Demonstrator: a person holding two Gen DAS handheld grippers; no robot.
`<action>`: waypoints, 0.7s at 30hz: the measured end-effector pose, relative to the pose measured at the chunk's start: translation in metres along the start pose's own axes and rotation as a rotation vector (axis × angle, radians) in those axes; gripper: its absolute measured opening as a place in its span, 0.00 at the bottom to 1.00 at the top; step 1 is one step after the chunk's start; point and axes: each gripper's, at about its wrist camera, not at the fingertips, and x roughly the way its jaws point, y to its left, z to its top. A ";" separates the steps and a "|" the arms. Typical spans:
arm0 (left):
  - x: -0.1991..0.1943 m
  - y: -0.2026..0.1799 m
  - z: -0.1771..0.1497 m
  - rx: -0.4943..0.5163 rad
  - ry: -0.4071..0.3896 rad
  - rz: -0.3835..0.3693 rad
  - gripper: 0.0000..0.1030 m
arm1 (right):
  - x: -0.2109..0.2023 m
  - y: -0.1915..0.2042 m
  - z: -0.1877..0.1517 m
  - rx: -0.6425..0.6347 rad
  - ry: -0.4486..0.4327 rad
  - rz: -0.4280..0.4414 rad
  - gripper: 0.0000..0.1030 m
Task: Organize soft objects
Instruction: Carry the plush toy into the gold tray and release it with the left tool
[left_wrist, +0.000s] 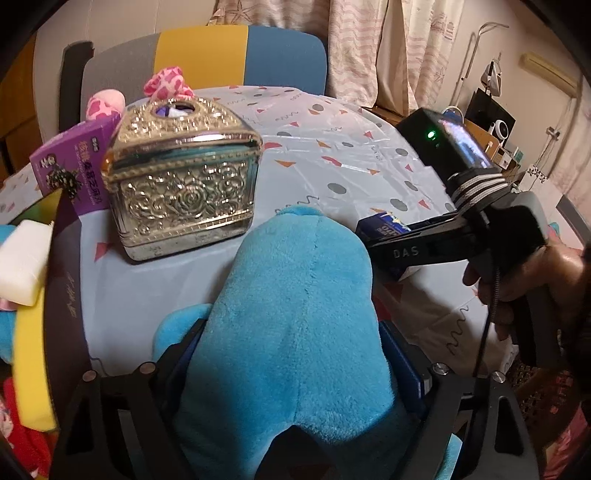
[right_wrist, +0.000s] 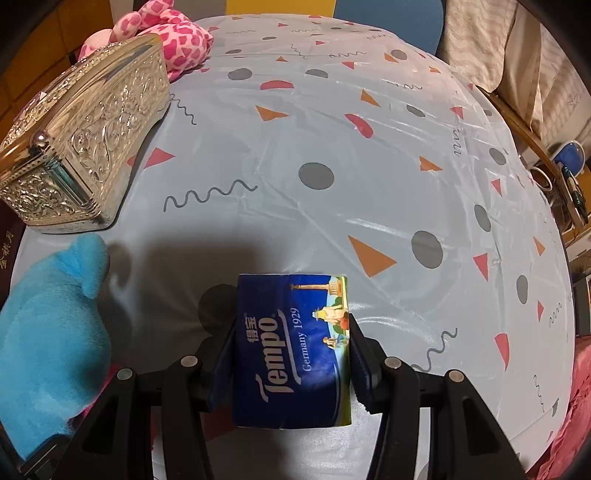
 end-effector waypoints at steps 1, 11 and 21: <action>-0.003 -0.001 0.001 0.000 -0.003 -0.001 0.86 | -0.001 -0.001 0.000 -0.003 -0.001 -0.001 0.52; -0.047 -0.008 0.013 0.000 -0.075 -0.044 0.86 | -0.005 0.007 -0.004 -0.027 -0.014 -0.019 0.52; -0.116 0.022 0.029 -0.078 -0.199 -0.054 0.86 | -0.012 0.030 -0.011 -0.088 -0.038 -0.068 0.52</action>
